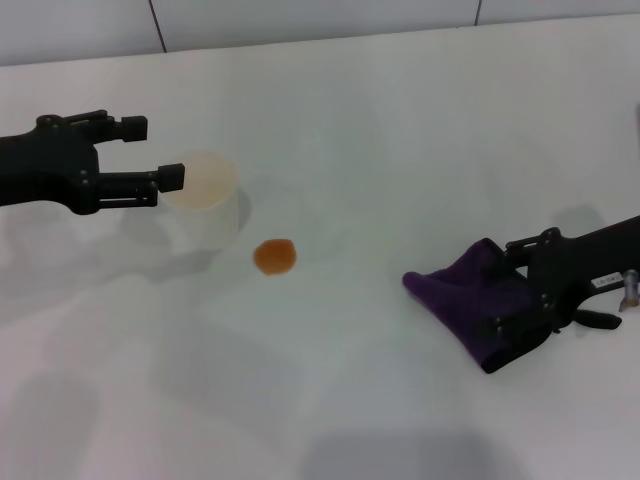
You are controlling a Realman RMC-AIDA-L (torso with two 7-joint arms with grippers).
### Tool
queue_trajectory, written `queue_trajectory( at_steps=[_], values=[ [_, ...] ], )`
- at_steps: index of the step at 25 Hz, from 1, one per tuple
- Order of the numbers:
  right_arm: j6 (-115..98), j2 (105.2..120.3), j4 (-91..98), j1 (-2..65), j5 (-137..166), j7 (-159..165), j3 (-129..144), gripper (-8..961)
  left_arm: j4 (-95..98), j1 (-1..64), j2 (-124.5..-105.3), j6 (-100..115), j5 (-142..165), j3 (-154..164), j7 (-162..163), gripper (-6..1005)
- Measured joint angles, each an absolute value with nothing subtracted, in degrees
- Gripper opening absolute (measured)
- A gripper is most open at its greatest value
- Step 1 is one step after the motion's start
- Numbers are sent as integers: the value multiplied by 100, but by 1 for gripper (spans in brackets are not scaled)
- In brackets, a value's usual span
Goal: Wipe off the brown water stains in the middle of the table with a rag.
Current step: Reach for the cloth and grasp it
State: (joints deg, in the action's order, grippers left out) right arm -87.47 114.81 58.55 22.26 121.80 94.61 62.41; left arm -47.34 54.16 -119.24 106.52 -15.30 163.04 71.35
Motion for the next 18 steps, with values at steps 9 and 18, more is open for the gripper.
queue_trajectory(
  at_steps=[9, 18],
  values=[
    [-8459, 11514, 5862, 2208, 12136, 9457, 6682, 824, -4738, 5400, -11917, 10646, -1566, 16304, 7137, 867],
    [-8249, 11518, 5871, 2206, 12121, 9464, 6689, 746, -4738, 5358, -11917, 10645, -1673, 16304, 7137, 867]
  ],
)
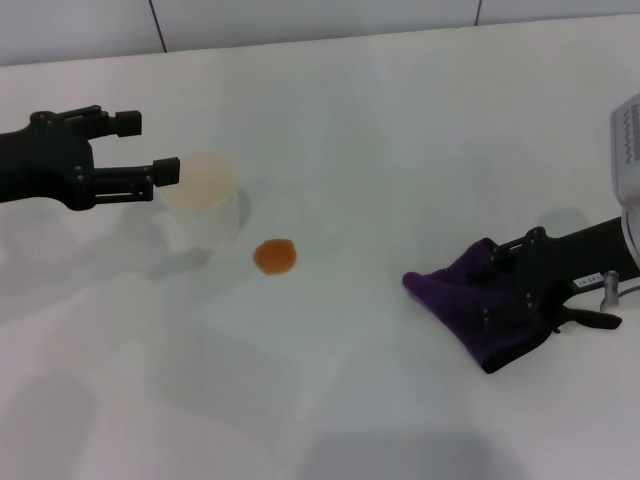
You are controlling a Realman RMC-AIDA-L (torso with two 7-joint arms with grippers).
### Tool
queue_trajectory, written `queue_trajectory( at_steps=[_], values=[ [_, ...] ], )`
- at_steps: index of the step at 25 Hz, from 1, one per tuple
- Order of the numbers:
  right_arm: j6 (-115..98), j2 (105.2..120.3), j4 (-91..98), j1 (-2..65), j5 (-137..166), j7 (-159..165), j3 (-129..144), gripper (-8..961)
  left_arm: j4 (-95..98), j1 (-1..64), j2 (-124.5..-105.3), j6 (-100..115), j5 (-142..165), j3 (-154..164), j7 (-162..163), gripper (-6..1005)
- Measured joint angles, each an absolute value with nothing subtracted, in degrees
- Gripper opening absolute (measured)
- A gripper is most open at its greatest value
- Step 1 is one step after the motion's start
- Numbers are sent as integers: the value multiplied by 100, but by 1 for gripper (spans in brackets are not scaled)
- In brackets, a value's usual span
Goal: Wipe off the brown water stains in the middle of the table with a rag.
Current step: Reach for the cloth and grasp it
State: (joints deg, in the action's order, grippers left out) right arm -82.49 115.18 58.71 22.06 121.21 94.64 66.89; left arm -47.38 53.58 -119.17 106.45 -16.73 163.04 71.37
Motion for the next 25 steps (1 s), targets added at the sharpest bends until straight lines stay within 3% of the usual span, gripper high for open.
queue_trajectory(
  at_steps=[10, 25],
  values=[
    [-8103, 11523, 5871, 2195, 12119, 9463, 6689, 506, -4747, 5351, -11915, 10622, -1688, 16304, 7137, 861],
    [-8207, 11522, 5874, 2072, 12115, 9501, 6774, 427, -4781, 5335, -11909, 10611, -1829, 16304, 7137, 861]
  ],
)
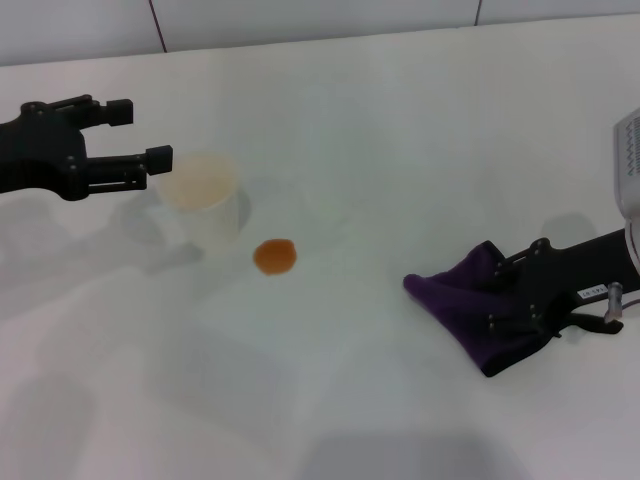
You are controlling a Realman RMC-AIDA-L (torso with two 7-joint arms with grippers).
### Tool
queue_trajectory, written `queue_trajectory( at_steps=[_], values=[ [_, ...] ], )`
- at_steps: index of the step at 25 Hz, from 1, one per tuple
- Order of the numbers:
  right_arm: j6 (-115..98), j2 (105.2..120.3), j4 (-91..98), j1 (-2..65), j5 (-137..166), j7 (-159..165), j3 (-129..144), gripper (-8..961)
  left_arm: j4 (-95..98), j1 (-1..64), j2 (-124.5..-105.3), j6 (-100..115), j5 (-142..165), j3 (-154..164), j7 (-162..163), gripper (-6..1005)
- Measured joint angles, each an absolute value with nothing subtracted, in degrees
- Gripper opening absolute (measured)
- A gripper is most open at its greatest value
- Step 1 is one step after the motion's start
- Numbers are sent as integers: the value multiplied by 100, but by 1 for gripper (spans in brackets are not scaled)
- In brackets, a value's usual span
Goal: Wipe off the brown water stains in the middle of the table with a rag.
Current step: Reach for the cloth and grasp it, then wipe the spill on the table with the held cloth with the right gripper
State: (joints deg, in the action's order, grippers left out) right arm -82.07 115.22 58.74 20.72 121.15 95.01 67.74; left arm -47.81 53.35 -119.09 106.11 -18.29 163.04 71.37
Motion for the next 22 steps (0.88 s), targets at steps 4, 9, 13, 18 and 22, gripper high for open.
queue_trajectory(
  at_steps=[4, 9, 13, 18, 22],
  values=[
    [-8209, 11522, 5907, 2072, 12119, 9505, 6780, 389, -4781, 5334, -11909, 10622, -1832, 16304, 7139, 861],
    [-8169, 11523, 5916, 2075, 12076, 9497, 6786, 342, -4773, 5334, -11912, 10625, -1832, 16304, 7177, 861],
    [-8166, 11522, 5924, 2086, 12067, 9500, 6786, 240, -4769, 5335, -11911, 10624, -1833, 16304, 7195, 861],
    [-8169, 11522, 5924, 2092, 12064, 9508, 6785, 108, -4768, 5335, -11909, 10624, -1833, 16304, 7196, 861],
    [-8205, 11522, 5917, 2092, 12061, 9509, 6805, 54, -4772, 5334, -11909, 10621, -1832, 16304, 7198, 861]
  ],
)
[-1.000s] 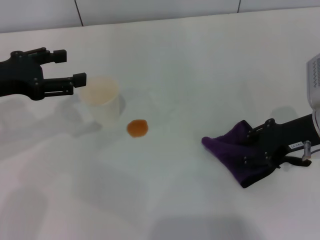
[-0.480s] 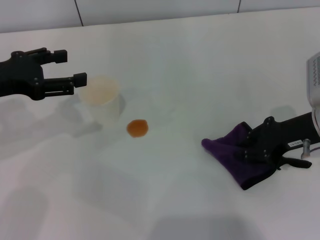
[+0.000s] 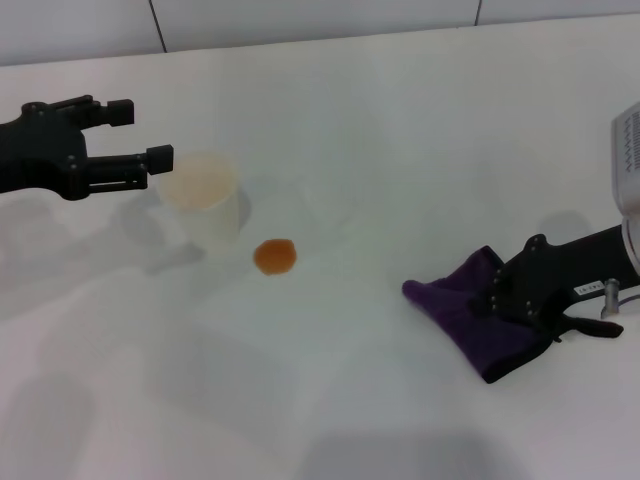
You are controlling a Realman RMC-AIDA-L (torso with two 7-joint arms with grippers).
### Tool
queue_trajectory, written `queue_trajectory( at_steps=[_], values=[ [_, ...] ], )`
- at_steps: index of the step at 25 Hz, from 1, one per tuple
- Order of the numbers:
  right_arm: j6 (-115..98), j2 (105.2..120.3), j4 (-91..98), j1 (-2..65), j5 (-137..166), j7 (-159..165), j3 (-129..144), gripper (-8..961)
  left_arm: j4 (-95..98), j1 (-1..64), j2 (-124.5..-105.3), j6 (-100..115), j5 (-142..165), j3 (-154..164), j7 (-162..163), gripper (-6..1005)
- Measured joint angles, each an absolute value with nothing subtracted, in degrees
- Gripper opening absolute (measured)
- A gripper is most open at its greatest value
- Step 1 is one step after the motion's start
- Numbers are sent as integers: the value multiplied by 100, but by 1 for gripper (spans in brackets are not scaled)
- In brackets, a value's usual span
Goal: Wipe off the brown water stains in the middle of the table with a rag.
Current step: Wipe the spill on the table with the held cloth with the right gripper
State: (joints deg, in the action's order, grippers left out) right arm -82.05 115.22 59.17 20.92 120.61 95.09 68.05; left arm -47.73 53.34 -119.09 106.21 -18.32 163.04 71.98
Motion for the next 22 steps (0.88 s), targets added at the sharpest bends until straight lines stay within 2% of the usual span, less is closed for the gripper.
queue_trajectory(
  at_steps=[12, 22],
  values=[
    [-8235, 11527, 5977, 2159, 11701, 9564, 7223, 54, -4771, 5335, -11909, 10607, -1828, 16304, 7195, 861],
    [-8166, 11569, 5953, 2512, 11477, 9660, 7575, 54, -4749, 5365, -11901, 10588, -1827, 16304, 7167, 861]
  ],
)
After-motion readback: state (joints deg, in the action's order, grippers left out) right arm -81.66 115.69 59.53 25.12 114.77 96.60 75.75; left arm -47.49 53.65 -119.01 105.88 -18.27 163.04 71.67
